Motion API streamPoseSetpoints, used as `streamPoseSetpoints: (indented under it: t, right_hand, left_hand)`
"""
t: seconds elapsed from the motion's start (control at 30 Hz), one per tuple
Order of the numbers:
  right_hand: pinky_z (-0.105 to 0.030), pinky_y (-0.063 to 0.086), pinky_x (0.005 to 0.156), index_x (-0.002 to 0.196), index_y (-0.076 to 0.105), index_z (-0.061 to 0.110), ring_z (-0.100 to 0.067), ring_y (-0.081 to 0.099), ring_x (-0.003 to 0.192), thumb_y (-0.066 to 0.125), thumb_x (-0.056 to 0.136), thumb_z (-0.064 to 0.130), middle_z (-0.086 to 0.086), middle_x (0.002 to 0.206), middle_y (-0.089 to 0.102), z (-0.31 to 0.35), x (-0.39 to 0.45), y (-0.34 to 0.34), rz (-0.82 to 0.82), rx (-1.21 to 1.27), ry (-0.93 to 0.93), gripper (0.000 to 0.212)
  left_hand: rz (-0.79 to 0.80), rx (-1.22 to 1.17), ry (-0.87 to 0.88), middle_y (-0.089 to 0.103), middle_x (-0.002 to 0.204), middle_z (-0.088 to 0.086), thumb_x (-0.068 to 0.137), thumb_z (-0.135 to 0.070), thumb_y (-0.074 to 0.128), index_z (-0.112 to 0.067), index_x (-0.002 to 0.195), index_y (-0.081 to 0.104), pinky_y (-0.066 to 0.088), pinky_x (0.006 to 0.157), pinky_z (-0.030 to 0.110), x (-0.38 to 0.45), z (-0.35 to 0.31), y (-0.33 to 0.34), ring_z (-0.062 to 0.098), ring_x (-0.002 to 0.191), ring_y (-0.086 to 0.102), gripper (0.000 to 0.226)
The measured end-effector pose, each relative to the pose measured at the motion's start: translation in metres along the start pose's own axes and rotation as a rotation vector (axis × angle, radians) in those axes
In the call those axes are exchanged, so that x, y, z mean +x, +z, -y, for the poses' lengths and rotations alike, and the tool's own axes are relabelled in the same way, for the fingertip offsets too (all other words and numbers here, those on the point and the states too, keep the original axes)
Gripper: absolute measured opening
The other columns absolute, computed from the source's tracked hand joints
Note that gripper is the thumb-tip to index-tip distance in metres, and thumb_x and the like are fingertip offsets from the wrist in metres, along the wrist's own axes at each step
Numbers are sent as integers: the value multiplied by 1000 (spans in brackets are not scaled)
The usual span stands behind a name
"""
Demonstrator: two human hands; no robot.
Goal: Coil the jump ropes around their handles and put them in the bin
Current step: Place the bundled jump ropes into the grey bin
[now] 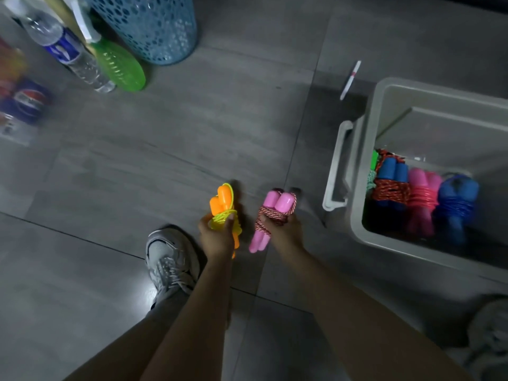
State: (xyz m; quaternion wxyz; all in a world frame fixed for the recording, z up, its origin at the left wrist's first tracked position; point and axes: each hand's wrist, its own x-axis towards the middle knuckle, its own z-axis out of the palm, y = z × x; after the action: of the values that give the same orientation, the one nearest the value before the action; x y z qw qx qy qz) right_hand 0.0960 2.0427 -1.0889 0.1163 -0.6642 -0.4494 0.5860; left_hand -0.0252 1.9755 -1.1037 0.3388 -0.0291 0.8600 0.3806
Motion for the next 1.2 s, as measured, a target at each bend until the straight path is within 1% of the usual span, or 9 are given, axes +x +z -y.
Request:
streamPoseSetpoints:
  t: [0.17,0.27,0.33,0.5,0.7,0.83,0.97,1.1,1.2]
  right_hand:
    - [-39,52,85,108,63,19,-16,67,91,71,66,47,0,96,72,0,-14,-4,58,44,-25,51]
    - [-36,53,84,109,64,18,-14,68,90,69,58,54,2,96,72,6,-33,-12,44,90,-61,63]
    - [-33,51,83,108,65,16,-13,67,90,72,64,46,1,97,72,16,-53,-20,36,129,-113,54]
    - [-21,48,76,109,62,12,-9,65,84,72,82,15,0,94,70,44,-110,-50,5,230,-270,30]
    - [-16,46,74,103,61,13,4,62,77,68,85,13,3,91,68,78,-172,-130,-101,410,-412,20]
    - [-25,47,81,103,62,12,-10,63,88,68,85,16,-2,96,69,88,-198,-200,-199,457,-457,20]
    - [-21,47,76,106,61,6,-15,62,88,67,86,16,-6,97,67,89,-193,-265,-331,453,-439,23]
    - [-23,45,73,108,59,-1,-19,62,91,67,86,19,-10,99,66,83,-150,-312,-393,322,-385,30]
    - [-22,44,74,110,56,-1,-19,60,93,69,85,20,-7,98,63,76,-104,-328,-400,262,-295,35]
  left_hand:
    - [37,-14,73,67,101,10,77,-32,76,-18,110,56,54,78,51,-24,-16,-6,31,90,66,41]
    - [63,-86,126,69,85,10,83,-26,72,-5,100,63,56,64,33,-45,-30,-15,22,73,68,28]
    - [63,-133,144,69,89,9,83,-24,72,-4,107,63,50,62,23,-63,-42,-25,12,71,66,32]
    - [36,-192,296,67,101,10,82,-21,73,-2,118,59,43,60,7,-127,-76,-52,16,85,60,43]
    - [209,-340,418,67,110,21,75,-30,77,0,121,57,49,73,30,-213,-109,-57,14,83,60,59]
    - [365,-333,503,66,112,20,70,-37,77,3,123,53,51,74,24,-271,-137,-26,17,87,61,71]
    - [477,-303,512,66,115,15,75,-32,78,-1,125,53,50,90,40,-310,-157,24,24,98,63,64]
    - [515,-134,487,69,108,10,62,-60,72,-7,121,57,52,90,47,-310,-165,88,28,99,66,81]
    - [524,-89,346,70,104,11,77,-36,76,-4,115,61,52,81,36,-297,-167,127,28,92,66,52]
